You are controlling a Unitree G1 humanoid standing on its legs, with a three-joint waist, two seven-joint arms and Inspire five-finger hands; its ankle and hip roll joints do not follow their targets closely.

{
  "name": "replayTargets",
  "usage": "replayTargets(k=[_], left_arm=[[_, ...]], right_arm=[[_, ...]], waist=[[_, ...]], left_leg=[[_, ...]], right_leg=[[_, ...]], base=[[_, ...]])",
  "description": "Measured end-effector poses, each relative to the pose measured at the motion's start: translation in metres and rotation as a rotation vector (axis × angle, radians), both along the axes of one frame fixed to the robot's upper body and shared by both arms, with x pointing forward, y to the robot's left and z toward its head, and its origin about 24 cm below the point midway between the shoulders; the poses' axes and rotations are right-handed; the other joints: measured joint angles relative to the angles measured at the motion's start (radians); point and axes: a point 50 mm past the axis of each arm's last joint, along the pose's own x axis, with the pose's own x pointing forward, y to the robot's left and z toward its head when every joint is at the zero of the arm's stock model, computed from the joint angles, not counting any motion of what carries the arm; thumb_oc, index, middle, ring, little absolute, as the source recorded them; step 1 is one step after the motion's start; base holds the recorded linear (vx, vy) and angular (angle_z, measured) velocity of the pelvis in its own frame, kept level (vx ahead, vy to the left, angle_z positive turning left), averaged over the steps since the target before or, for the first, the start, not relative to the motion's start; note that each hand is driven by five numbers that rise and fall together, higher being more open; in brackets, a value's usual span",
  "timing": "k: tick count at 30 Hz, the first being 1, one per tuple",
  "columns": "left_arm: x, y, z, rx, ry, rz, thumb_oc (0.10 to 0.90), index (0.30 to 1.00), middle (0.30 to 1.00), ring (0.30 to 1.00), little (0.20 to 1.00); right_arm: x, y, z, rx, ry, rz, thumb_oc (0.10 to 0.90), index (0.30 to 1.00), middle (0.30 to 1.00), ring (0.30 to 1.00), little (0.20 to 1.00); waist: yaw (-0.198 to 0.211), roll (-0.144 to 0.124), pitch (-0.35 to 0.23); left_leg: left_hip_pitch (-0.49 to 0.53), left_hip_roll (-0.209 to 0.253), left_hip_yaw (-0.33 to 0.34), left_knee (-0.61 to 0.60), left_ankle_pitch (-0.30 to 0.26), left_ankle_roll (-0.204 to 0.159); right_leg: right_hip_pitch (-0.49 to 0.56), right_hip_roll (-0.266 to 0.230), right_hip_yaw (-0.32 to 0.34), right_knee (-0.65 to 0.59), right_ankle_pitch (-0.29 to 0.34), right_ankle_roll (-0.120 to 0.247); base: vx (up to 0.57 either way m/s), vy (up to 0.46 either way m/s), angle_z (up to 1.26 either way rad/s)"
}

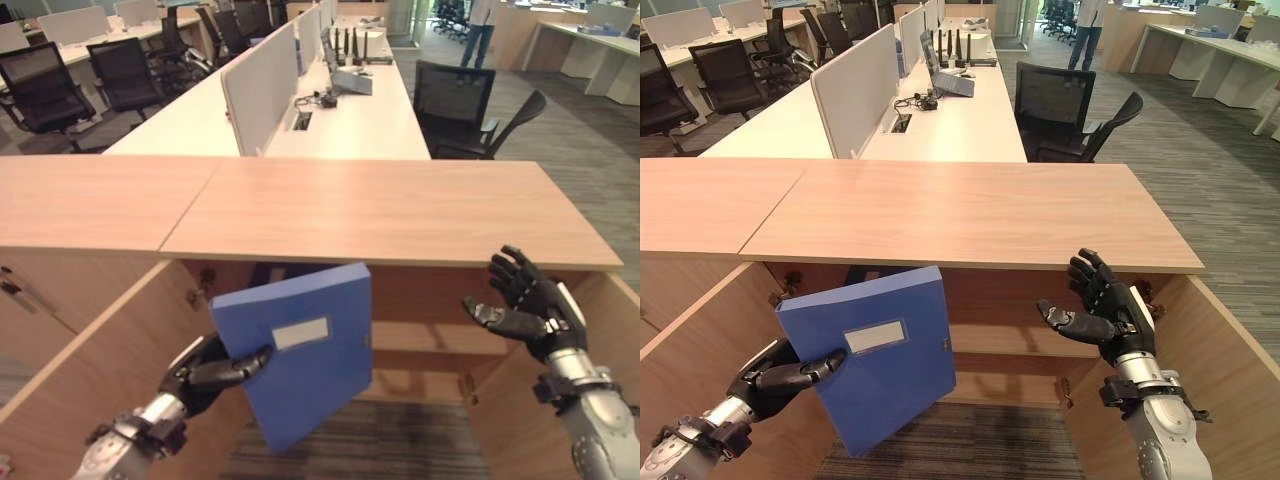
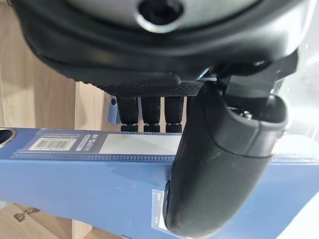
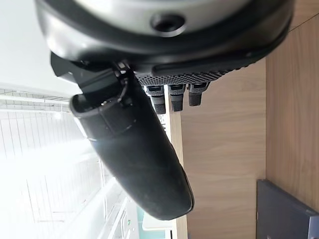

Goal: Put the empty folder in the office cabinet

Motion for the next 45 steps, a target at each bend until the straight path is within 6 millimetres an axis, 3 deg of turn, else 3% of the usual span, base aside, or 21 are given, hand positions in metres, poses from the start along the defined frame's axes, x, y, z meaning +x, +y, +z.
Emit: replayTargets(k=[6, 11, 14, 22, 37, 38, 44, 45], left_arm=[[0.008, -0.009, 0.005, 0.019, -0.046, -0.057, 0.400, 0.300, 0.300, 0.300, 0.300], [0.010, -0.010, 0.006, 0.019, -0.053, -0.062, 0.400, 0.300, 0.300, 0.300, 0.300], [0.012, -0.015, 0.006, 0.014, -0.055, -0.080, 0.400, 0.300, 0.300, 0.300, 0.300], [0.023, -0.045, 0.007, -0.026, -0.081, -0.219, 0.400, 0.300, 0.300, 0.300, 0.300], [0.025, -0.060, 0.003, -0.040, -0.052, -0.271, 0.400, 0.300, 0.300, 0.300, 0.300], [0.025, -0.060, 0.003, -0.039, -0.051, -0.271, 0.400, 0.300, 0.300, 0.300, 0.300], [0.031, -0.056, 0.008, 0.005, -0.058, -0.280, 0.400, 0.300, 0.300, 0.300, 0.300], [0.031, -0.055, 0.009, 0.009, -0.059, -0.273, 0.507, 0.460, 0.460, 0.460, 0.460]], right_arm=[[0.006, 0.028, -0.007, -0.106, 0.112, 0.304, 0.800, 0.900, 0.900, 0.900, 0.900], [0.007, 0.035, -0.011, -0.121, 0.152, 0.385, 0.800, 0.900, 0.900, 0.900, 0.900], [0.007, 0.049, -0.017, -0.123, 0.179, 0.479, 0.800, 0.900, 0.900, 0.900, 0.900], [0.012, 0.083, -0.026, -0.092, 0.204, 0.623, 0.800, 0.900, 0.900, 0.900, 0.900], [0.019, 0.079, -0.031, -0.125, 0.244, 0.599, 0.800, 0.900, 0.900, 0.900, 0.900], [0.018, 0.079, -0.032, -0.128, 0.249, 0.602, 0.400, 0.300, 0.300, 0.300, 0.300], [0.018, 0.090, -0.047, -0.086, 0.309, 0.641, 0.400, 0.300, 0.300, 0.300, 0.300], [0.014, 0.092, -0.053, -0.057, 0.331, 0.651, 0.400, 0.300, 0.300, 0.300, 0.300]], waist=[[0.004, -0.008, -0.002], [0.005, -0.011, -0.003], [0.003, -0.013, -0.005], [0.003, -0.014, -0.005], [0.007, -0.015, -0.004], [0.007, -0.016, -0.004], [0.011, -0.023, -0.004], [0.012, -0.023, -0.004]], left_leg=[[0.000, 0.002, 0.000, 0.000, 0.001, 0.000], [0.001, 0.002, 0.000, 0.000, 0.001, 0.000], [0.002, 0.003, 0.001, 0.000, 0.001, 0.000], [0.004, 0.002, 0.003, 0.000, 0.001, 0.000], [0.001, 0.002, -0.001, 0.000, 0.001, 0.000], [0.000, 0.002, -0.002, 0.000, 0.001, 0.000], [-0.001, 0.003, -0.003, 0.000, 0.001, 0.000], [-0.001, 0.002, -0.004, 0.000, 0.001, 0.000]], right_leg=[[0.000, 0.002, 0.000, 0.000, 0.000, 0.000], [0.000, 0.001, 0.000, 0.000, 0.000, 0.000], [0.000, 0.002, 0.001, 0.000, 0.000, 0.000], [0.001, 0.002, 0.002, 0.000, 0.000, 0.000], [0.002, 0.002, -0.001, 0.000, 0.000, 0.000], [0.001, 0.002, -0.001, 0.000, 0.000, 0.000], [0.000, 0.002, -0.003, 0.000, 0.000, 0.000], [0.000, 0.002, -0.003, 0.000, 0.000, 0.000]], base=[[0.00, 0.000, 0.00], [0.00, 0.000, 0.00], [0.00, 0.000, 0.00], [0.00, 0.000, 0.00], [0.00, 0.000, 0.00], [0.00, 0.000, 0.00], [0.00, 0.000, 0.00], [0.00, 0.000, 0.00]])
